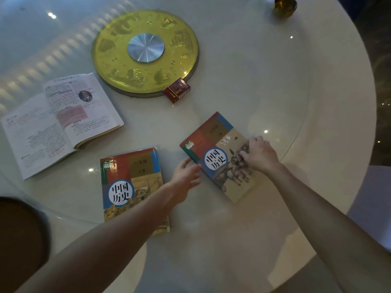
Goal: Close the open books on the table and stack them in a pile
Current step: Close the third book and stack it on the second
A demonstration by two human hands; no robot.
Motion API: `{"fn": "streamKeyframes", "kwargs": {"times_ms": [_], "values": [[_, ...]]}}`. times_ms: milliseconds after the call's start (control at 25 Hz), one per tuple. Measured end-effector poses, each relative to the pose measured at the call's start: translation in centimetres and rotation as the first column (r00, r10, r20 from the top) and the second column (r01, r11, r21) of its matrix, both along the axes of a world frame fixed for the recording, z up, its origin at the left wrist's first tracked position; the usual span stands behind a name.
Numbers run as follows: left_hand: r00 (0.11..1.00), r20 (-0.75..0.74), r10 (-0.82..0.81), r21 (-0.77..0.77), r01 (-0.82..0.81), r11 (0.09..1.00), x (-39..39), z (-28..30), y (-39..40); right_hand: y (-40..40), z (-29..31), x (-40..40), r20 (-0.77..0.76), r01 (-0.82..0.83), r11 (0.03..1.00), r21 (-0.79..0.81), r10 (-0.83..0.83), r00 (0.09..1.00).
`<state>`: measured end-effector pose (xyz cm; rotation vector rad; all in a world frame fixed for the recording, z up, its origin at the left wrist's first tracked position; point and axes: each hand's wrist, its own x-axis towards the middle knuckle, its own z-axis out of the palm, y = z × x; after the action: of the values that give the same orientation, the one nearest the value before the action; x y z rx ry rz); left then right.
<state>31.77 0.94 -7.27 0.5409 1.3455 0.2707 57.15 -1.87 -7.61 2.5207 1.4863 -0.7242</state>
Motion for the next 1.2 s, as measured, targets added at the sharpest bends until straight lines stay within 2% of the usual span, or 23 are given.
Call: {"fn": "streamKeyframes", "kwargs": {"times_ms": [120,240,320,400,480,600,680,800,960,1000,1120,1200], "values": [[0.993,-0.122,-0.008,0.071,0.016,0.997,1.0,-0.1,0.5,-4.2,-0.5,-1.3,-0.128,0.204,0.979,0.018,-0.2,0.971],[0.977,-0.206,-0.049,0.128,0.077,0.989,1.4,-0.7,0.2,-7.4,-1.1,-2.8,-0.215,0.416,0.909,-0.006,-0.407,0.888],[0.976,-0.205,-0.078,0.164,0.113,0.98,1.5,-0.7,0.0,-8.4,-1.1,-3.5,-0.292,0.538,0.843,-0.014,-0.518,0.804],[0.974,-0.185,-0.13,0.199,0.167,0.966,1.4,0.0,0.1,-8.4,-0.5,-4.2,-0.439,0.67,0.742,-0.032,-0.613,0.657],[0.987,-0.113,-0.118,0.207,0.14,0.968,0.9,1.1,0.4,-8.3,0.0,-4.8,-0.594,0.717,0.692,-0.084,-0.612,0.522],[0.999,0.021,0.035,0.167,-0.038,0.985,-1.4,3.4,1.6,-7.8,1.3,-6.3,-0.772,0.665,0.718,-0.204,-0.536,0.342],[0.994,0.041,0.104,0.185,-0.11,0.977,-3.8,4.4,2.1,-7.3,1.9,-7.7,-0.845,0.64,0.734,-0.228,-0.476,0.244],[0.982,0.056,0.179,0.185,-0.186,0.965,-8.8,4.9,2.0,-6.0,2.4,-11.1,-0.883,0.596,0.792,-0.131,-0.367,0.293],[0.973,-0.019,0.231,0.171,-0.224,0.959,-15.2,3.9,0.5,-4.9,2.3,-16.2,-0.908,0.542,0.815,-0.205,-0.365,0.206],[0.965,-0.031,0.261,0.166,-0.253,0.953,-16.8,3.3,0.0,-4.8,2.2,-17.5,-0.901,0.515,0.828,-0.22,-0.375,0.219],[0.95,-0.087,0.3,0.163,-0.283,0.945,-20.6,2.2,-1.8,-5.2,1.5,-21.3,-0.836,0.471,0.866,-0.169,-0.379,0.398],[0.933,-0.252,0.258,0.28,-0.186,0.942,-22.3,0.8,-2.4,-5.7,0.9,-23.5,-0.757,0.404,0.909,-0.104,-0.336,0.56]]}}
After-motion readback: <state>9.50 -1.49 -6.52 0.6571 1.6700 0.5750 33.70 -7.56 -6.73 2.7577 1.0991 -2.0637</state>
